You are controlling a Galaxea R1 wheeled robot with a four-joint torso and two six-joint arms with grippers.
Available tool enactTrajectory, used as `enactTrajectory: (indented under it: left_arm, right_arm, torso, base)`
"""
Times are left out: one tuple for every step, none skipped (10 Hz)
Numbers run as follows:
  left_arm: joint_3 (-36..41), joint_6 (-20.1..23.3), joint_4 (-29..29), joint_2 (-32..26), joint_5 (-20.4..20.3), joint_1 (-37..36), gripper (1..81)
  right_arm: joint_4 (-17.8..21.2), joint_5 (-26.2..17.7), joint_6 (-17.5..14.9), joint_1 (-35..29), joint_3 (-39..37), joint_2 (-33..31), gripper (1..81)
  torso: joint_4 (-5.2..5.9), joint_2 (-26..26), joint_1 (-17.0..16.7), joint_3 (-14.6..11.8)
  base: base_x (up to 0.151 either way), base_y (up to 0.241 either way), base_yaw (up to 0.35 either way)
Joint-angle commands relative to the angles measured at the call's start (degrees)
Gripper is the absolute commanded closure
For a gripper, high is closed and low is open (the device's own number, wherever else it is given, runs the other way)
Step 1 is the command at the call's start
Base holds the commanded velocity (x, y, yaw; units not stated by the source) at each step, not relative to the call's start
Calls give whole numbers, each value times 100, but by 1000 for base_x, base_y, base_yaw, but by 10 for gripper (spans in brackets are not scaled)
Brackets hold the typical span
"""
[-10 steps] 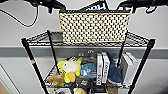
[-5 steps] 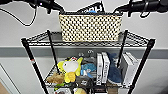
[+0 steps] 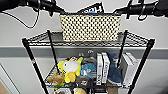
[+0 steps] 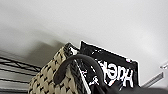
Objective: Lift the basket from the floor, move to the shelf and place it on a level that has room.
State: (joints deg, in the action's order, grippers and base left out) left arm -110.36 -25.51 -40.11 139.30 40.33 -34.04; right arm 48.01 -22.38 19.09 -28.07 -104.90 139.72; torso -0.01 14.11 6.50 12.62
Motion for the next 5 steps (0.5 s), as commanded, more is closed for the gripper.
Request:
enactTrajectory:
  left_arm:
    - [-56, 91, 82, 186, 248, -661, 811]
    - [-38, 91, 82, 204, 248, -670, 811]
    - [-30, 99, 91, 213, 248, -678, 811]
    - [-30, 99, 91, 213, 239, -678, 811]
    - [-30, 99, 82, 196, 239, -678, 10]
  right_arm:
    - [-125, -267, -98, -694, -267, 41, 811]
    - [-125, -284, -98, -685, -249, 33, 10]
    - [-116, -284, -98, -676, -232, 15, 10]
    - [-116, -284, -98, -685, -206, 6, 10]
    - [-116, -284, -98, -711, -153, -37, 10]
  torso:
    - [0, 0, 0, 0]
    - [0, 0, -2, 0]
    - [0, 0, -2, 0]
    - [0, 0, -2, 0]
    - [0, 0, -2, 0]
  base:
    - [0, 0, 0]
    - [0, 0, 0]
    - [0, 0, 0]
    - [0, 0, 0]
    - [0, 0, 0]
